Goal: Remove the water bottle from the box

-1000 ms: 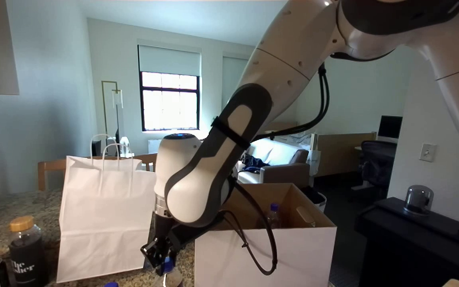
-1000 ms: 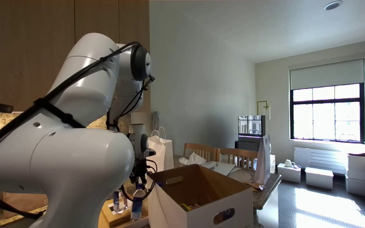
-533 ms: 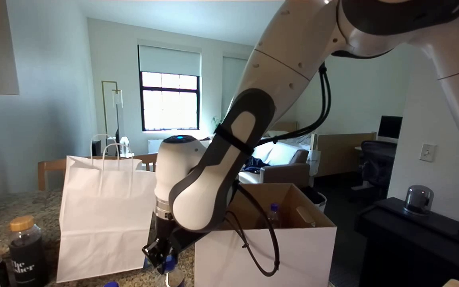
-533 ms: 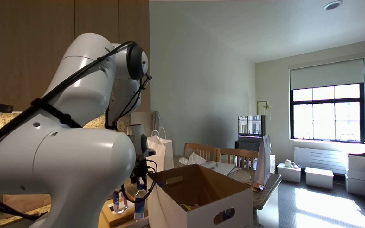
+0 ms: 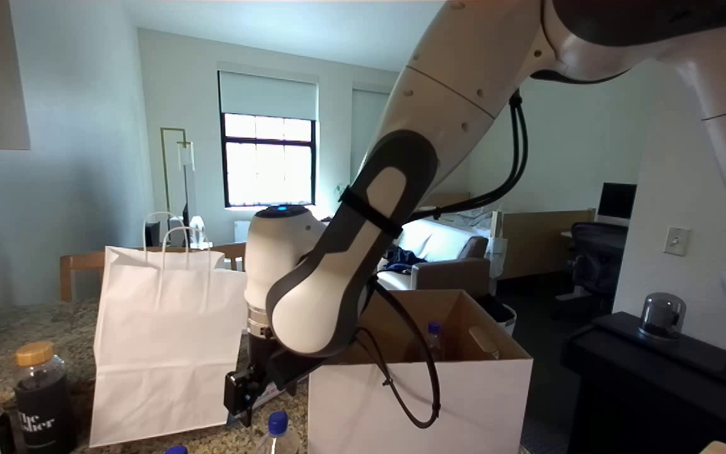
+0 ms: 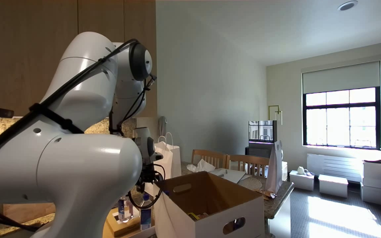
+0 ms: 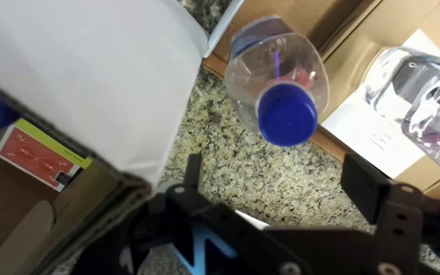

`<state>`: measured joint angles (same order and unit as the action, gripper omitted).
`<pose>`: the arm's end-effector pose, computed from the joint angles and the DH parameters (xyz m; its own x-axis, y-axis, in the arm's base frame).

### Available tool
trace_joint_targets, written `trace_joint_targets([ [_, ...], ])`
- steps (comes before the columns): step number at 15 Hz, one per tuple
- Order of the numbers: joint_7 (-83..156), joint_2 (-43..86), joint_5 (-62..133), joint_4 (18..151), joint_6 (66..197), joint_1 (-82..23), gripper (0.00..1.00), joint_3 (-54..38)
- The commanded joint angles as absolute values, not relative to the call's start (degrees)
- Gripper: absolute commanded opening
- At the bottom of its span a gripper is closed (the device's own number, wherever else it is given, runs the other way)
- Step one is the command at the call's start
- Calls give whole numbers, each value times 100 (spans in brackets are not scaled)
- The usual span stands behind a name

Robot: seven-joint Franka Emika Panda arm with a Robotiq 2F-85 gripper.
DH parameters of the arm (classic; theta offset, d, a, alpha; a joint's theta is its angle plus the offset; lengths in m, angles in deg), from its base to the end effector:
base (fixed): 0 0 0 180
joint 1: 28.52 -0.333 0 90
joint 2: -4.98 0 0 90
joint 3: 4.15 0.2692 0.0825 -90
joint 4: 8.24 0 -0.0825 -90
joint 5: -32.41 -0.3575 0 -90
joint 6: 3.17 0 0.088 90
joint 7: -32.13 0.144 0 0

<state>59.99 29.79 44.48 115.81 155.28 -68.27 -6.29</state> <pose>0.4354 0.3419 0.1518 0.9154 0.3532 0.1931 0.3529 -0.9349 0.0376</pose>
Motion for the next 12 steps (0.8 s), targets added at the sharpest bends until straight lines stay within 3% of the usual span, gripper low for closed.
trace_joint_targets([
  [1,6509,2196,4656,11637,14086,-6992,100,-768],
  [6,6577,1342,4436,11162,11695,-7307,100,-859],
  [7,6617,1165,4477,10953,11212,-6809,100,-331],
  [12,6357,215,3702,10232,9448,-5871,100,256],
])
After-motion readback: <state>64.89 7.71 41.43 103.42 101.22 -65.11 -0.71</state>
